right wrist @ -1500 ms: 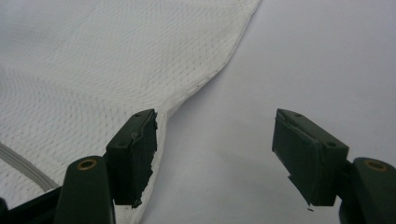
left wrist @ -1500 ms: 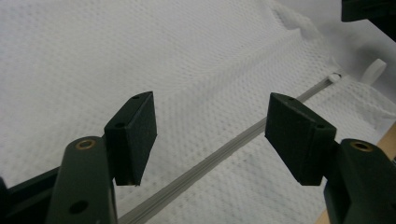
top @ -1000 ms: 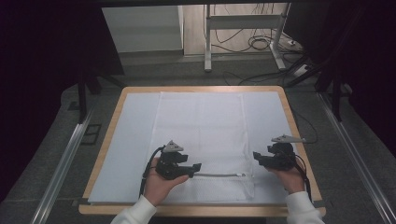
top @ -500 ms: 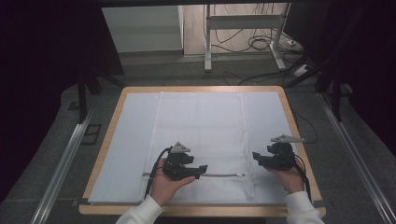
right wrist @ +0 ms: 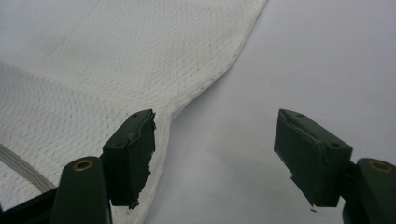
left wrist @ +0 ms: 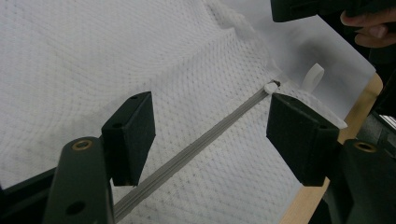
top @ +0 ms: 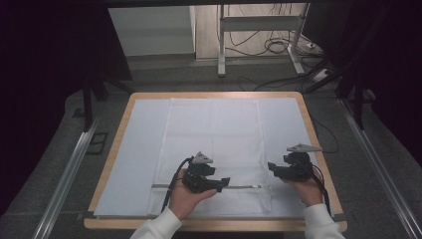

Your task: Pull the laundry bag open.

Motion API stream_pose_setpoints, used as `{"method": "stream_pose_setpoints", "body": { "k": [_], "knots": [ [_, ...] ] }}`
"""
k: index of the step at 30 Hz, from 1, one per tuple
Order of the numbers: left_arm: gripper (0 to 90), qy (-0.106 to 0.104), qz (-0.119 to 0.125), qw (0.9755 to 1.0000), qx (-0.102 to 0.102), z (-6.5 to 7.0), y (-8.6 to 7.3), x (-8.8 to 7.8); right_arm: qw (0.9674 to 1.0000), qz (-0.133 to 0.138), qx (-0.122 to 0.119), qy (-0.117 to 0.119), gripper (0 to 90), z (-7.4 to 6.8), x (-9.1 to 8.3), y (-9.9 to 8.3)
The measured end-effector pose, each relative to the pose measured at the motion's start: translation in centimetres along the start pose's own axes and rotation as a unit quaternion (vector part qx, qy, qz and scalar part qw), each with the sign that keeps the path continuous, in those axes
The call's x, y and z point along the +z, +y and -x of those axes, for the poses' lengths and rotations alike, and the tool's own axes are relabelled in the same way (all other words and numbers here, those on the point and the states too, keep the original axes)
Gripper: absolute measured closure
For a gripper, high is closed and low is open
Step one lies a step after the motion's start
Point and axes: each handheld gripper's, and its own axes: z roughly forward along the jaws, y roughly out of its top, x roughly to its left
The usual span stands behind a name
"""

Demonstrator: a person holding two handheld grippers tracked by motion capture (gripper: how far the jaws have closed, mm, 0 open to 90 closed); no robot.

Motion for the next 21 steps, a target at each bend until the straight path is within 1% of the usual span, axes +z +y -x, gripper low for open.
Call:
{"method": "stream_pose_setpoints", "body": {
  "k": [4, 9, 12, 17, 21],
  "knots": [
    [32.5, -0.004, -0.003, 1.0000, 0.000, 0.2, 0.2, 0.4, 1.0000, 0.000, 0.000, 0.000, 28.7, 0.0, 0.0, 0.0],
    [33.4, -0.011, -0.010, 0.9999, 0.005, 0.9, 0.3, 1.5, 1.0000, 0.003, 0.005, 0.000, 28.2, 0.2, -0.1, 0.0],
    [33.7, -0.012, -0.016, 0.9998, 0.004, 1.1, 0.3, 2.1, 1.0000, 0.005, 0.007, 0.000, 28.2, 0.2, -0.2, 0.0],
    [34.1, -0.015, -0.019, 0.9997, 0.005, 1.4, 0.5, 2.7, 1.0000, 0.003, 0.007, 0.000, 28.3, 0.3, -0.1, 0.0],
    [34.3, -0.022, -0.025, 0.9994, 0.008, 1.9, 0.6, 3.3, 1.0000, 0.003, 0.006, 0.000, 28.2, 0.3, -0.1, 0.0]
  ]
}}
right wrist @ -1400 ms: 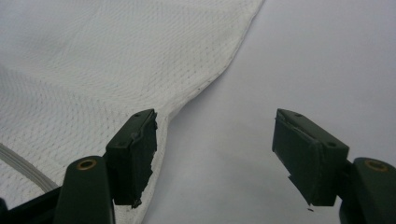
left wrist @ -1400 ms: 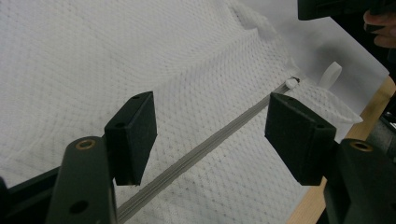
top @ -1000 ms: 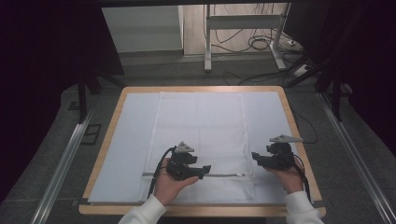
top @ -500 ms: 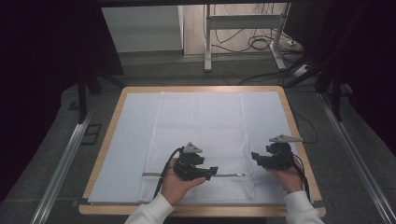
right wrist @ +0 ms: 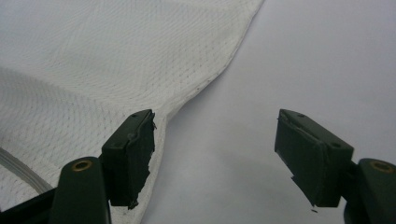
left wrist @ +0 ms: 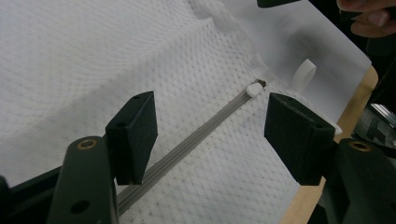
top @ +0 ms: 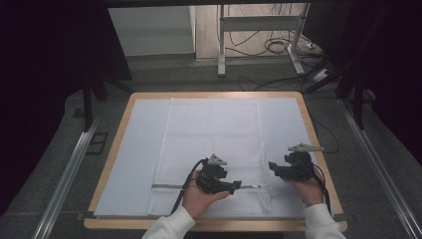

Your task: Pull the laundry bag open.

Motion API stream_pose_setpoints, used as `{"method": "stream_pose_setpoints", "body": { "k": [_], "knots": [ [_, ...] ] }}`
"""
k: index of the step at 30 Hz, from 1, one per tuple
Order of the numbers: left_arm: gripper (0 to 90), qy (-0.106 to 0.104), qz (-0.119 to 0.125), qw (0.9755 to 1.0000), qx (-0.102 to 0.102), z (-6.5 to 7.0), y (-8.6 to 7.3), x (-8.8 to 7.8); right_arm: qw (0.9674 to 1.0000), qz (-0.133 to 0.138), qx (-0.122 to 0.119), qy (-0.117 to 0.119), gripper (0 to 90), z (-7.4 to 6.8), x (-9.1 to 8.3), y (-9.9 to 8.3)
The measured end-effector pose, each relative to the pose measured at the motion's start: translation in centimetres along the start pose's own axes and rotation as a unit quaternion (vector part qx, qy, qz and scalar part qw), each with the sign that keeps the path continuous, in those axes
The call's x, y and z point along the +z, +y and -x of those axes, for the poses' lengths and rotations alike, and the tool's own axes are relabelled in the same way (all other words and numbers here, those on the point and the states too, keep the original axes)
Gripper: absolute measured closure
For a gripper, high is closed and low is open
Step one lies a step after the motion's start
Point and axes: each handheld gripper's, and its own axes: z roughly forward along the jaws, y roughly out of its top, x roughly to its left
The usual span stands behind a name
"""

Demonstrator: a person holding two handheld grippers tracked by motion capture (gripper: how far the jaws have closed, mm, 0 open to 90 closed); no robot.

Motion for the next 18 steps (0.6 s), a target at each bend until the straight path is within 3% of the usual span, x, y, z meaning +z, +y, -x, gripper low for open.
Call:
{"method": "stream_pose_setpoints", "body": {
  "k": [18],
  "knots": [
    [36.6, -0.021, -0.017, 0.9996, 0.011, 1.8, 0.7, 2.1, 0.9999, 0.012, -0.004, -0.010, 28.3, 0.2, -0.5, 0.1]
  ]
}}
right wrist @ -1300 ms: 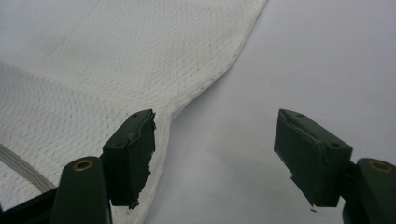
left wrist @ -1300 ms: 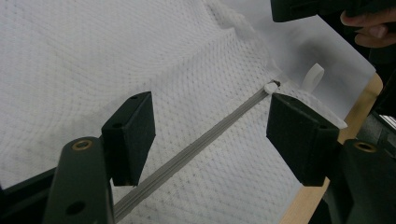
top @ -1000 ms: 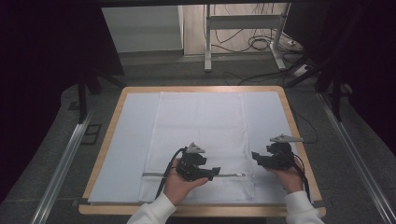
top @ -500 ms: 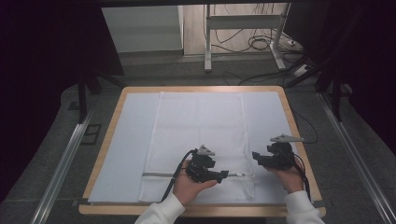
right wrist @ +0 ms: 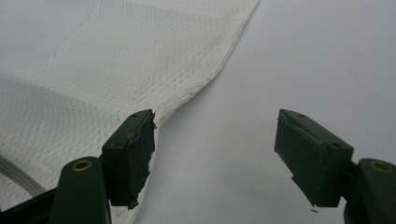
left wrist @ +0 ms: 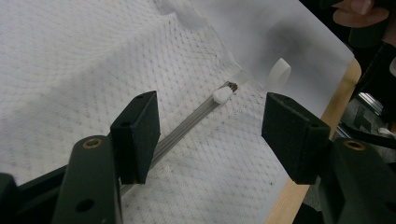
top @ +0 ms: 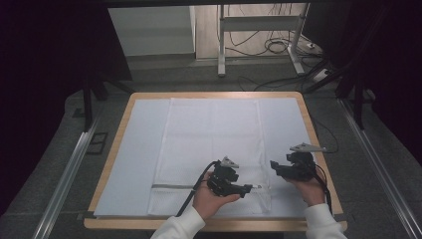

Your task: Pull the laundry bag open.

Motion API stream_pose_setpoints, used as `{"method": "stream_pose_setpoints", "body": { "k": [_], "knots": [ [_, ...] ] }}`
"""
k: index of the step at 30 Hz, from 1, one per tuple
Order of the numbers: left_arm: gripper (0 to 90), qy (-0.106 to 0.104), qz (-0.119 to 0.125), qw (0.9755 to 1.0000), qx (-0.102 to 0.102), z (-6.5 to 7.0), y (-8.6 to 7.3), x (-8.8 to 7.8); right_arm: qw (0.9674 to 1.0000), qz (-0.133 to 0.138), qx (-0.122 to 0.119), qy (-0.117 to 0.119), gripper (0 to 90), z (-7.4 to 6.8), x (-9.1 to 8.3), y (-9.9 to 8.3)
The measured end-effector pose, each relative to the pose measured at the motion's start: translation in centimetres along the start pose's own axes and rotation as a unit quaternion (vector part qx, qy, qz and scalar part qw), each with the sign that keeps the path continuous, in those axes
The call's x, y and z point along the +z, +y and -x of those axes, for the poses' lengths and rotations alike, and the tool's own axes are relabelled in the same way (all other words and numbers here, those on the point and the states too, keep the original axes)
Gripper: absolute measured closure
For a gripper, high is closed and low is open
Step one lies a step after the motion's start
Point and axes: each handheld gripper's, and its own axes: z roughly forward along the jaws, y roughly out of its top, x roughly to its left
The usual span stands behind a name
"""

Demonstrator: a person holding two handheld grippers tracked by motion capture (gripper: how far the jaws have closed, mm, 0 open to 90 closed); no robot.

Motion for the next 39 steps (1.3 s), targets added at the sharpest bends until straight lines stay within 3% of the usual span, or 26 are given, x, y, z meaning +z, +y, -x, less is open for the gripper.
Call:
{"method": "stream_pose_setpoints", "body": {
  "k": [21, 35, 39],
  "knots": [
    [37.5, -0.007, -0.020, 0.9998, -0.004, 0.6, 0.5, 2.2, 1.0000, 0.002, -0.003, 0.001, 28.3, 0.0, 0.0, 0.0],
    [40.4, -0.024, -0.035, 0.9987, -0.029, 0.1, 1.2, 3.4, 1.0000, -0.001, -0.005, 0.001, 28.3, 0.1, 0.0, -0.1],
    [40.4, -0.040, -0.044, 0.9975, -0.038, 0.1, 1.2, 3.6, 1.0000, 0.001, -0.004, 0.000, 28.3, 0.1, 0.0, -0.1]
  ]
}}
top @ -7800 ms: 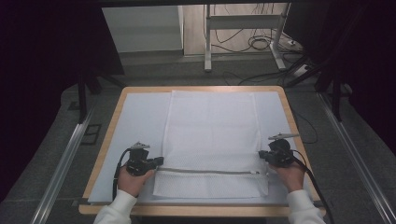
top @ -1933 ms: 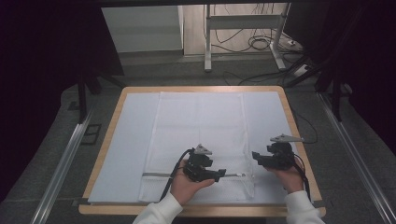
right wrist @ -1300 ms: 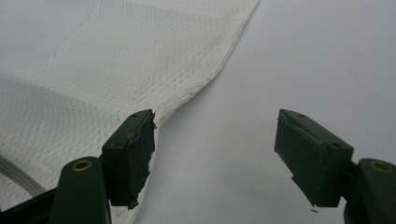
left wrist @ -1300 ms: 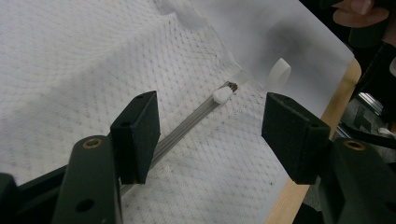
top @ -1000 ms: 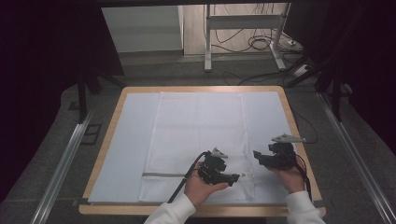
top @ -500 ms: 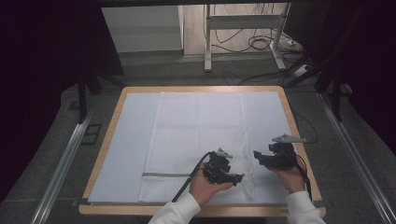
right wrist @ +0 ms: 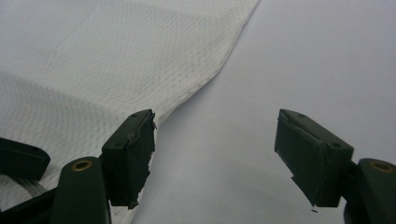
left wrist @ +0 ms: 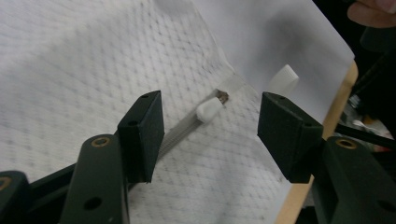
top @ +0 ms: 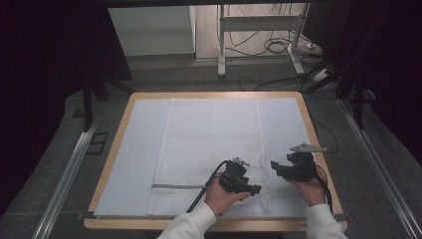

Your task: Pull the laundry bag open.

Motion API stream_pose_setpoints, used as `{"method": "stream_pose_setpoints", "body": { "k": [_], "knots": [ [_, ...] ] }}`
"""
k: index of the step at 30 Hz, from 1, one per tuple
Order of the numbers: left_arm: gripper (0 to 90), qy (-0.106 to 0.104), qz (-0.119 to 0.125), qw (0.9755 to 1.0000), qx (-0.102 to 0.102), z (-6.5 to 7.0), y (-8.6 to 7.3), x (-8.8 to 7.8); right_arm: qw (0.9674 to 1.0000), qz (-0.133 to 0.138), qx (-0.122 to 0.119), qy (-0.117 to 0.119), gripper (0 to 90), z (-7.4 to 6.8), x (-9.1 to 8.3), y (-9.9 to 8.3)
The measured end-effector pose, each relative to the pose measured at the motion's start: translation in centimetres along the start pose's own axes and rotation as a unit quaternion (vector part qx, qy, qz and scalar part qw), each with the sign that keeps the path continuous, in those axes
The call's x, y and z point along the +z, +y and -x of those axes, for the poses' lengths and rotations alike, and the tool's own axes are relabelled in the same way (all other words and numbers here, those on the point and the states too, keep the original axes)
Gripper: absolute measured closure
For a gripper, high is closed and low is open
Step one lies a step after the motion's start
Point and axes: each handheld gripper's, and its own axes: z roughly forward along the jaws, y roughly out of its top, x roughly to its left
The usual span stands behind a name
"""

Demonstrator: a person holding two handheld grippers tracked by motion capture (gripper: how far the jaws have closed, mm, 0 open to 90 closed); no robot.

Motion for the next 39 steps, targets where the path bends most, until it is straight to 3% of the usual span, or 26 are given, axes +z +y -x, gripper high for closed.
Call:
{"method": "stream_pose_setpoints", "body": {
  "k": [14, 34, 39],
  "knots": [
    [45.5, -0.010, -0.016, 0.9998, 0.002, 0.5, 0.0, 0.8, 1.0000, -0.005, -0.001, 0.001, 28.0, 0.0, 0.1, 0.0],
    [68.2, -0.022, -0.006, 0.9996, -0.018, 0.1, 0.2, 2.1, 0.9998, 0.007, 0.010, -0.016, 28.0, 0.3, -0.1, 0.0],
    [73.9, -0.018, -0.007, 0.9998, -0.009, 0.0, 0.2, 2.2, 0.9997, 0.012, 0.011, -0.020, 28.1, 0.3, -0.3, 0.0]
  ]
}}
